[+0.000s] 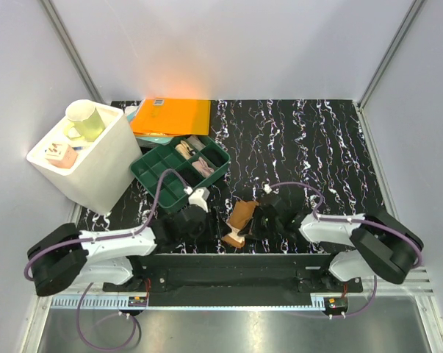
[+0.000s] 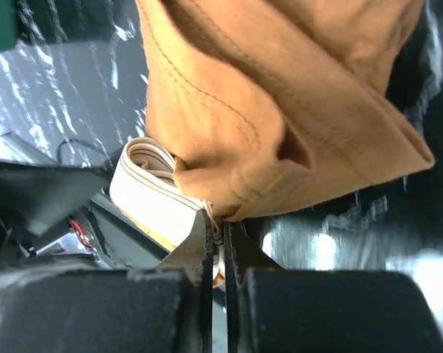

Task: Roll the underwear
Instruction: Roll the underwear to the center of the board.

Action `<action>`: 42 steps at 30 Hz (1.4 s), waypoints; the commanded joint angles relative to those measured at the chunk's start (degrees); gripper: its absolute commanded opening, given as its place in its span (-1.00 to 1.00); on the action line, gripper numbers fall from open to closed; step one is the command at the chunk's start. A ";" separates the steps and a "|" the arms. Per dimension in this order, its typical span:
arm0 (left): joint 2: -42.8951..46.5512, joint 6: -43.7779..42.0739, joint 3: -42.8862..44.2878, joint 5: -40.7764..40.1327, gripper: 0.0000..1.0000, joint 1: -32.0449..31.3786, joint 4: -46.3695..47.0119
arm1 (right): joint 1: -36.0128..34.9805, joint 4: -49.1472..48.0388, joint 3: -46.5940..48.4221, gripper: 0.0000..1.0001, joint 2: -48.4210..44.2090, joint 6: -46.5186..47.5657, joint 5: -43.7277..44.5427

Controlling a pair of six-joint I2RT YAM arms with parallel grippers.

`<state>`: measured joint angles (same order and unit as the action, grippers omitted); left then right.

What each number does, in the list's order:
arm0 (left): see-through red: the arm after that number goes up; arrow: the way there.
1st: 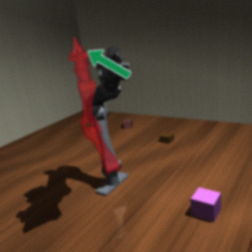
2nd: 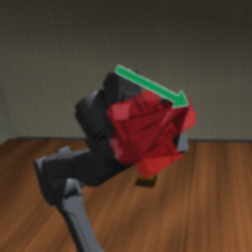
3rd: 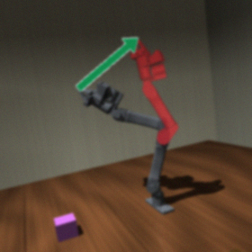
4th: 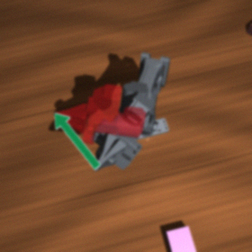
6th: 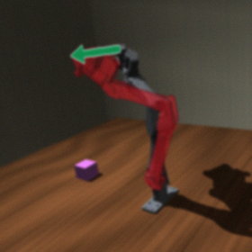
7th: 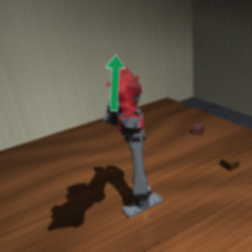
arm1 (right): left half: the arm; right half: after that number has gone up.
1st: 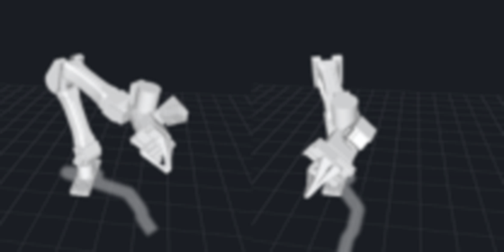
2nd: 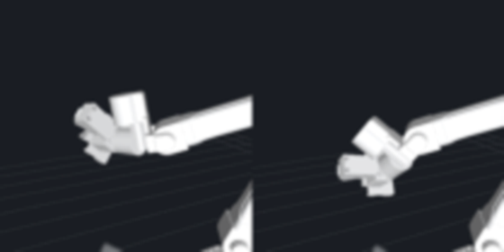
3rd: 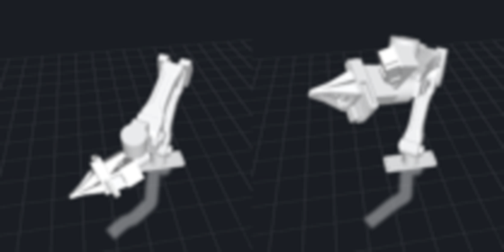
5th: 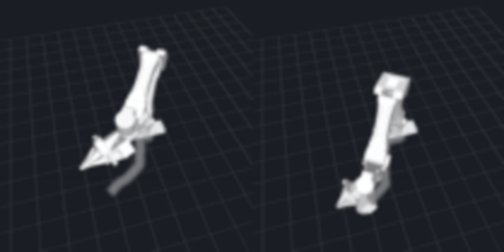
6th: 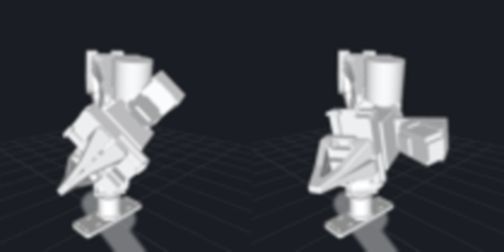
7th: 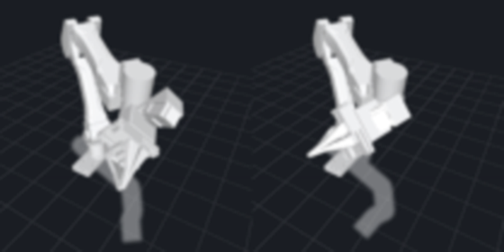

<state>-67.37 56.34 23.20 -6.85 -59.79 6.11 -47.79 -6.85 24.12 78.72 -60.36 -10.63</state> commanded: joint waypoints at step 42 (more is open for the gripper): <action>-21.83 -1.13 3.68 23.81 -1.00 13.91 8.06 | 3.60 23.64 21.22 0.18 -1.37 38.64 -2.31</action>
<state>-88.86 59.24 23.20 11.35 -45.52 29.74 -39.31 7.29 38.59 82.28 -30.65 -22.37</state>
